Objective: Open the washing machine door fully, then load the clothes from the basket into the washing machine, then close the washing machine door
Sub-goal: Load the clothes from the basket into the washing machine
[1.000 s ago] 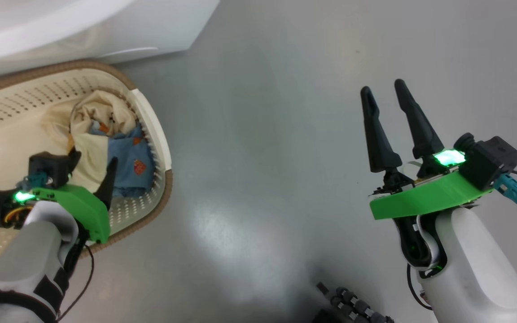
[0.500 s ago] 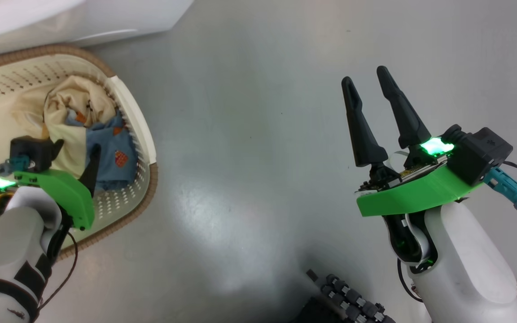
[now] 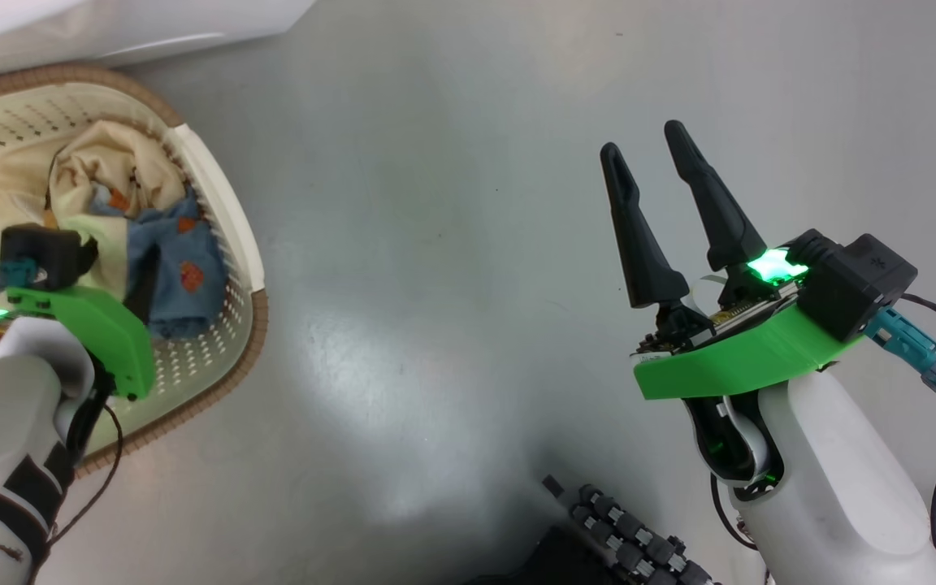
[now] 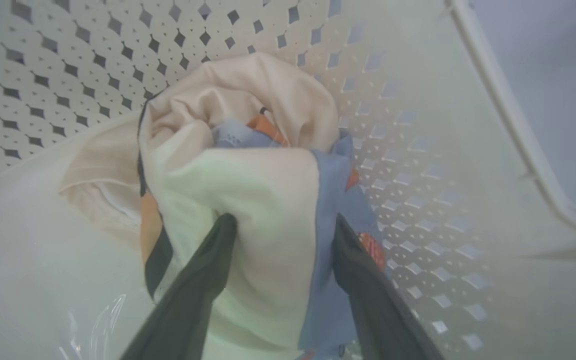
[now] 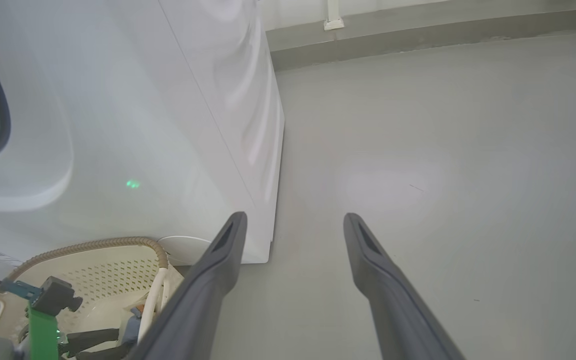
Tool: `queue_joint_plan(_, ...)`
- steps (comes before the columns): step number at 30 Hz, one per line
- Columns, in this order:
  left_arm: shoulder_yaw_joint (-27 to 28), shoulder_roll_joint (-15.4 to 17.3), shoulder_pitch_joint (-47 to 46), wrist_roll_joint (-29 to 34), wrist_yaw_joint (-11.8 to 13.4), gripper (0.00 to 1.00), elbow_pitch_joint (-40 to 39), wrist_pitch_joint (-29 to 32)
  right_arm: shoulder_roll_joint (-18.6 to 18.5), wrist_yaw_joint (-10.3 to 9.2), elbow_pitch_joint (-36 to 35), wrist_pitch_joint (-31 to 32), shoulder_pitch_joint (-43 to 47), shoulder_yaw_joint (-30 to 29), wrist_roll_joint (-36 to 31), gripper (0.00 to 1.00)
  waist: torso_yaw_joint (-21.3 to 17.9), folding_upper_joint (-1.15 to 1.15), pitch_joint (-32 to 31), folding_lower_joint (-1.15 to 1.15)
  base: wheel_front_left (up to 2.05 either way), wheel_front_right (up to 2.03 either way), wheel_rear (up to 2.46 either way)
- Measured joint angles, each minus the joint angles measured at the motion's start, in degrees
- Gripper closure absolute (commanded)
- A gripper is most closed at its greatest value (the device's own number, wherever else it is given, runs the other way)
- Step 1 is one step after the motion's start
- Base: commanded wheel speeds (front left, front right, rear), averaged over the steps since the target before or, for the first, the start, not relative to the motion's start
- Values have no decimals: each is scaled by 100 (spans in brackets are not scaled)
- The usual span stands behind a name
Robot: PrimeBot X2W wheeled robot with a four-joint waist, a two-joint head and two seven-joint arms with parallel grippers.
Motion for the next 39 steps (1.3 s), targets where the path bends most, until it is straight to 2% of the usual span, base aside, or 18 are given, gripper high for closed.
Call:
queue_joint_plan(9,-324,-44,-14,-448,0,100,-26,-54,0,0,18,0,0,-23,-27,0,83,0,-144,0,0,0,0)
queue_joint_plan(21,-240,-290,163,-958,0,100,-144,-311,-156,0,181,-1,-1,-24,-76,0,469,0,-732,0,0,0,0)
queue_joint_plan(27,421,-336,382,-747,0,100,-547,-312,-319,0,318,0,1,-3,-69,0,720,0,-1153,-1,0,0,0)
queue_joint_plan(35,1667,-441,1168,114,0,100,-1067,-312,-526,0,502,0,92,-1,-18,0,1058,0,-1812,-1,0,0,0)
queue_joint_plan(39,2405,-597,1670,664,0,100,-1454,-313,-617,0,548,0,279,0,-9,0,1223,0,-2171,-1,0,0,0)
